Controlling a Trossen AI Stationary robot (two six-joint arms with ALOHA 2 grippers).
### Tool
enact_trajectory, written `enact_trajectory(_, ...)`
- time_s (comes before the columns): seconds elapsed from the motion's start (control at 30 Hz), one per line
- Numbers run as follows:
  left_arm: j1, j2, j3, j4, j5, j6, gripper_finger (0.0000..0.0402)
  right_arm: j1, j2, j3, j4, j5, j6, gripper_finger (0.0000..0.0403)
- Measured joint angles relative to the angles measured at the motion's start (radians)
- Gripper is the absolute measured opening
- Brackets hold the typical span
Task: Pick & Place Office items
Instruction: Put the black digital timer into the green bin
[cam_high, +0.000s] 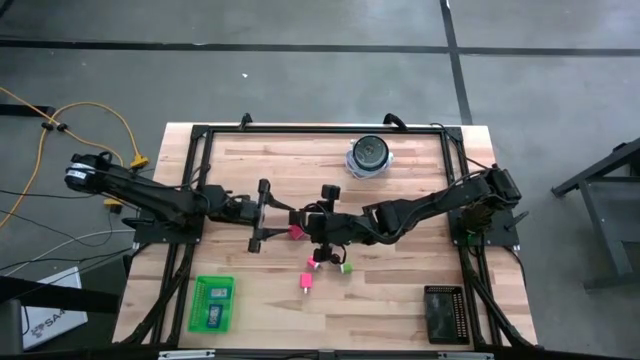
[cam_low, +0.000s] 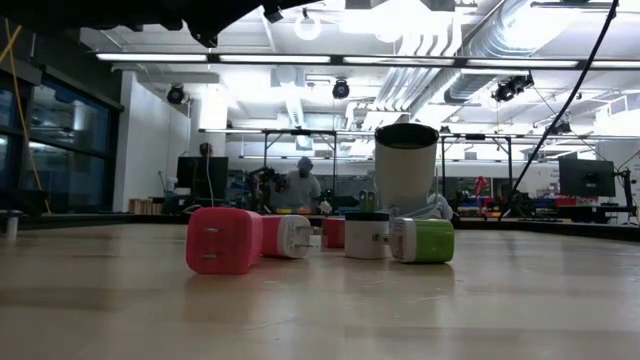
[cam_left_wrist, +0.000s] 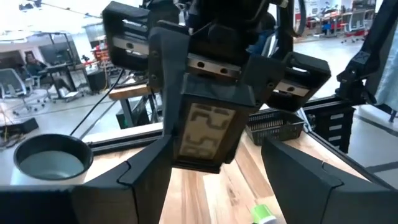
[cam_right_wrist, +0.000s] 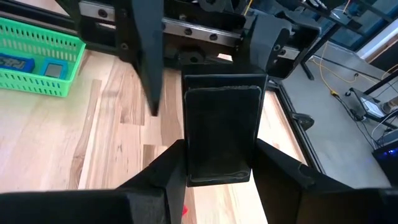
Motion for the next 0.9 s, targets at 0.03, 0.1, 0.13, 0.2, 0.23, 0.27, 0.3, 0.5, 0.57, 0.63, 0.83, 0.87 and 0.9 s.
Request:
enact_trajectory(0.03, -0.003, 0.004, 0.000, 0.005, 0.000, 0.001, 0.0239, 0.000, 0.000, 0.000, 0.001, 0.000, 0.000, 0.0146)
enact_trajectory(0.1, -0.005, 0.006, 0.000, 0.015, 0.000, 0.000, 0.0239, 0.000, 0.000, 0.000, 0.002, 0.000, 0.000, 0.0146)
enact_trajectory(0.13, -0.006, 0.008, 0.000, 0.023, 0.000, 0.000, 0.0239, 0.000, 0.000, 0.000, 0.002, 0.000, 0.000, 0.0146)
enact_trajectory(0.2, -0.005, 0.010, 0.000, 0.034, -0.001, 0.000, 0.0239, 0.000, 0.000, 0.000, 0.002, -0.001, 0.000, 0.0146)
enact_trajectory(0.23, -0.005, 0.011, 0.000, 0.036, -0.001, 0.000, 0.0239, 0.000, 0.000, 0.000, 0.004, -0.001, 0.000, 0.0146)
enact_trajectory(0.27, -0.005, 0.011, 0.000, 0.044, -0.001, 0.000, 0.0239, 0.000, 0.000, 0.000, 0.007, -0.001, 0.000, 0.0146)
enact_trajectory(0.3, -0.005, 0.011, 0.000, 0.050, -0.001, -0.001, 0.0239, 0.000, 0.000, 0.000, 0.010, -0.002, 0.000, 0.0146)
enact_trajectory(0.5, -0.005, 0.011, 0.000, 0.065, -0.002, -0.002, 0.0239, 0.000, 0.000, 0.000, 0.031, -0.028, -0.001, 0.0146)
enact_trajectory(0.57, -0.005, 0.011, 0.000, 0.066, -0.002, -0.003, 0.0239, 0.000, 0.000, 0.000, 0.034, -0.031, -0.003, 0.0146)
enact_trajectory(0.63, -0.005, 0.011, 0.000, 0.077, -0.002, -0.003, 0.0239, -0.001, 0.000, 0.000, 0.041, -0.031, -0.003, 0.0146)
enact_trajectory(0.83, -0.005, 0.012, 0.000, 0.116, -0.002, 0.006, 0.0239, -0.001, 0.000, 0.000, 0.047, -0.030, -0.003, 0.0146)
enact_trajectory(0.87, -0.005, 0.012, 0.000, 0.120, -0.002, 0.007, 0.0239, -0.001, 0.000, 0.000, 0.047, -0.031, -0.004, 0.0146)
enact_trajectory(0.9, -0.005, 0.012, 0.000, 0.119, -0.002, 0.007, 0.0239, -0.002, 0.000, 0.000, 0.047, -0.031, -0.004, 0.0146)
